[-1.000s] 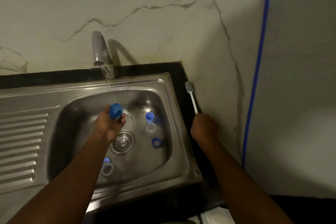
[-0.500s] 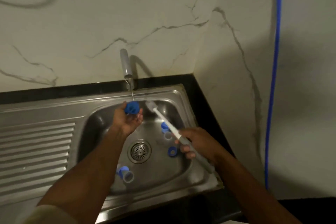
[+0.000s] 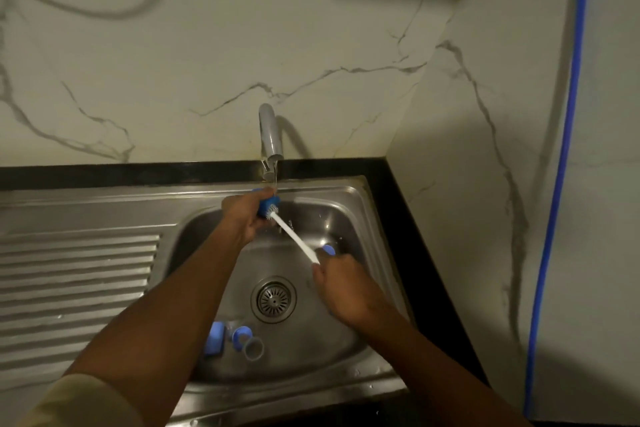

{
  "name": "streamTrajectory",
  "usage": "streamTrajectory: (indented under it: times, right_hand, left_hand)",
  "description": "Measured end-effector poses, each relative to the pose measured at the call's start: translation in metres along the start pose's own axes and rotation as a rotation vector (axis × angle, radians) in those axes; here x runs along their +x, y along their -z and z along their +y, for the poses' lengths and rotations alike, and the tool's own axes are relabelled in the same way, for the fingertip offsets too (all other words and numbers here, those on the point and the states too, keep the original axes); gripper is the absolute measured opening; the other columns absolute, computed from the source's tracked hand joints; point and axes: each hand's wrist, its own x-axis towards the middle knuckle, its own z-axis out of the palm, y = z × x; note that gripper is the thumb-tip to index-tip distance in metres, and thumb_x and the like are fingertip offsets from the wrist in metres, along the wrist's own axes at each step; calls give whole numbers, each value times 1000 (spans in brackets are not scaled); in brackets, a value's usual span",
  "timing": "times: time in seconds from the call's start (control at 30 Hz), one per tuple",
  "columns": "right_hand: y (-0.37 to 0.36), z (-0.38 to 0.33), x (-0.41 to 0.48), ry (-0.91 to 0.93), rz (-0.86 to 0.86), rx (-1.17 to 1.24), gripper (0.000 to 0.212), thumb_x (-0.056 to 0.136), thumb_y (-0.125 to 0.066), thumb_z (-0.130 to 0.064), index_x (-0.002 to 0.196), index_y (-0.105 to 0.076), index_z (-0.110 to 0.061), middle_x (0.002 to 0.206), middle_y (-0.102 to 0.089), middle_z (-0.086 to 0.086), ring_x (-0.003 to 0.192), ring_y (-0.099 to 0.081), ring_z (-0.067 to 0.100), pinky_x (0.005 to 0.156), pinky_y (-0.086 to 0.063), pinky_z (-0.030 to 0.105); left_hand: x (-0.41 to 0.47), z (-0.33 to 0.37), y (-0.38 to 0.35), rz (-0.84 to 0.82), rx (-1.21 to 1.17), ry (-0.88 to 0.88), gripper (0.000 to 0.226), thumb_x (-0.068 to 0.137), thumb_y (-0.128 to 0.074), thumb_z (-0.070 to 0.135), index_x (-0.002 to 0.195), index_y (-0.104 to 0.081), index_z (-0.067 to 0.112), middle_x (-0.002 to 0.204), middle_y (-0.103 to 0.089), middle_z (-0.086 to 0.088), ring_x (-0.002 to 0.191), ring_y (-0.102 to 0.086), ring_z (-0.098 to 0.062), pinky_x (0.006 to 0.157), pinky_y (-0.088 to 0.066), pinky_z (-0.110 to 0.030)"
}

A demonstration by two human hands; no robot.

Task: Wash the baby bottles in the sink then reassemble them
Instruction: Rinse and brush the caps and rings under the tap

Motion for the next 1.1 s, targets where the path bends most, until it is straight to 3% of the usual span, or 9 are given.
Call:
streamTrajectory:
  times: [0.17, 0.27, 0.4, 0.53, 0.67, 0.73, 0.83, 0.9, 1.1]
  right_hand:
    - [25, -2, -1, -308, -411, 1225, 26, 100, -49, -21, 109, -62, 0, 66, -53, 4, 43, -37, 7, 36, -27, 19]
    - [19, -3, -3, -194, -265, 782, 24, 101, -46, -25, 92, -61, -8, 69, -54, 4, 47, -45, 11, 42, -40, 28]
    - [12, 5, 0, -9, -19, -125, 31, 104, -36, -28, 126, -54, -15, 102, -67, 9, 86, -65, 27, 74, -52, 35]
    - [20, 7, 7, -225, -159, 861, 23, 101, -47, -22, 95, -64, -8, 71, -56, 8, 45, -44, 14, 41, -39, 29]
    - [36, 16, 12, -441, -483, 1467, 26, 101, -48, -24, 112, -63, -6, 64, -50, 3, 36, -33, 3, 32, -25, 13]
    - [33, 13, 9, -345, -396, 1155, 26, 102, -48, -25, 107, -65, -6, 67, -53, 7, 39, -42, 9, 38, -30, 19]
    - [27, 10, 12, -5, -67, -15, 25, 102, -44, -27, 113, -62, -15, 94, -67, 11, 82, -67, 29, 63, -42, 29]
    - [24, 8, 13, 38, 39, -177, 24, 102, -44, -28, 118, -60, -20, 101, -68, 9, 91, -67, 29, 71, -49, 33]
    - [38, 1, 3, -340, -340, 1160, 25, 101, -50, -24, 106, -64, -4, 64, -49, 5, 38, -35, 6, 36, -26, 18]
  left_hand:
    - [5, 3, 9, -141, -115, 119, 35, 85, -73, 25, 112, -62, 7, 98, -67, -16, 82, -67, -26, 89, -58, -44]
    - [9, -6, -2, -172, -311, 109, 28, 88, -70, 18, 112, -61, 6, 99, -64, -13, 76, -67, -19, 73, -59, -34]
    - [7, -6, -21, -127, -352, 93, 35, 89, -72, 30, 113, -62, 7, 97, -62, -11, 78, -61, -18, 94, -53, -35]
    - [6, 2, -14, -248, -430, 159, 40, 94, -59, 18, 130, -50, 4, 123, -55, -22, 106, -63, -31, 101, -51, -44]
    - [-2, 7, -3, -363, -454, 152, 40, 90, -62, 12, 128, -54, 4, 126, -59, -25, 114, -64, -35, 96, -53, -52]
    - [-2, 5, -6, -291, -398, 157, 41, 88, -67, 13, 126, -55, 5, 126, -59, -24, 103, -69, -32, 91, -57, -50]
    - [4, -6, -13, -156, -236, 126, 37, 95, -64, 23, 126, -54, 5, 112, -62, -22, 84, -69, -28, 84, -60, -42]
    - [7, -7, -18, -94, -124, 71, 39, 96, -65, 33, 124, -55, 7, 102, -64, -20, 74, -68, -24, 86, -58, -42]
    - [4, 8, -14, -276, -285, 123, 45, 89, -66, 35, 125, -58, 10, 120, -59, -13, 109, -61, -28, 98, -51, -56]
